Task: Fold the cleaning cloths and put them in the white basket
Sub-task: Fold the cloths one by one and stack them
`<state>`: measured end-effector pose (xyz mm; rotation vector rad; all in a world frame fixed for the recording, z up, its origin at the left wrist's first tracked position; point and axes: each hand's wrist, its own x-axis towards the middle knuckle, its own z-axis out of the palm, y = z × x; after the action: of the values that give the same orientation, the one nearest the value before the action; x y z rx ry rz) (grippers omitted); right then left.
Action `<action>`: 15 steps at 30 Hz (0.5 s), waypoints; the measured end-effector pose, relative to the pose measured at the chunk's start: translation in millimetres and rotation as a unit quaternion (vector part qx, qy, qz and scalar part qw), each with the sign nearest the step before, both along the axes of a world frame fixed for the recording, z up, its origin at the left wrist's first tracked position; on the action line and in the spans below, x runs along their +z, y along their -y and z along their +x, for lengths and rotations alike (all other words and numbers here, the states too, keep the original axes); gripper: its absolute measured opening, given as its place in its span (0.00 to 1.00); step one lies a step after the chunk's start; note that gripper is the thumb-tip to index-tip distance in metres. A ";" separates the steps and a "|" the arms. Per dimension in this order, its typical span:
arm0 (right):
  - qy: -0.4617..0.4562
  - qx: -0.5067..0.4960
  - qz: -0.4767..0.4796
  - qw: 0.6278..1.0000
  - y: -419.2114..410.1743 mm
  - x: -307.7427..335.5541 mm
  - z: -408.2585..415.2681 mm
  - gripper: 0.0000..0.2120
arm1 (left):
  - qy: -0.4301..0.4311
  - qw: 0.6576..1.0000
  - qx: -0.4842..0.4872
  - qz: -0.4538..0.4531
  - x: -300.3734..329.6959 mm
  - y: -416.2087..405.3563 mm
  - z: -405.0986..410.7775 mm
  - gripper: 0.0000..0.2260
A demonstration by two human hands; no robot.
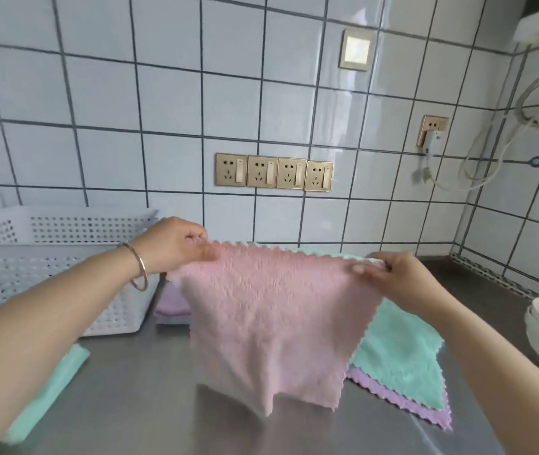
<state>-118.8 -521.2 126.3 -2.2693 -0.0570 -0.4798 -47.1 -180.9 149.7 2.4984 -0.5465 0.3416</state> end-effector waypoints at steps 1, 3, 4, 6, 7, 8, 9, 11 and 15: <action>-0.009 0.002 0.024 1.000 -10.6 -5.5 6.9 0.17 | -0.026 1.000 0.001 0.017 -2.2 -15.5 -1.6 0.22; -0.016 -0.003 0.059 0.998 -31.3 -17.1 22.2 0.18 | -0.055 0.998 0.021 0.026 -8.3 -44.3 -0.6 0.17; -0.018 -0.008 0.084 0.996 -40.2 -21.7 29.7 0.19 | -0.058 0.998 0.034 0.012 -11.0 -56.2 0.4 0.16; -0.018 -0.007 0.153 0.988 -58.7 -23.7 42.2 0.15 | -0.051 0.995 0.069 -0.043 -9.9 -77.1 -2.2 0.18; -0.012 -0.010 0.179 0.984 -66.0 -21.4 46.3 0.12 | -0.040 0.992 0.083 -0.081 -6.5 -81.8 -4.8 0.16; 0.002 -0.013 0.197 0.980 -73.2 -16.5 47.1 0.09 | -0.020 0.988 0.095 -0.118 -2.1 -85.2 -6.9 0.10; 0.023 -0.010 0.213 0.977 -80.7 -9.9 45.2 0.07 | -0.002 0.983 0.104 -0.152 2.9 -88.8 -10.6 0.04; 0.074 -0.002 0.226 0.971 -92.4 3.1 36.5 0.10 | 0.019 0.966 0.095 -0.239 8.3 -96.4 -20.8 0.02; 0.081 0.059 0.210 0.973 -96.9 -8.3 10.0 0.12 | 0.039 0.959 0.071 -0.273 -7.1 -113.4 -59.0 0.05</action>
<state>-108.9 -424.2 118.0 -1.7991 -0.1573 -0.5550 -106.1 -67.5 142.5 1.9950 -0.2540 0.5649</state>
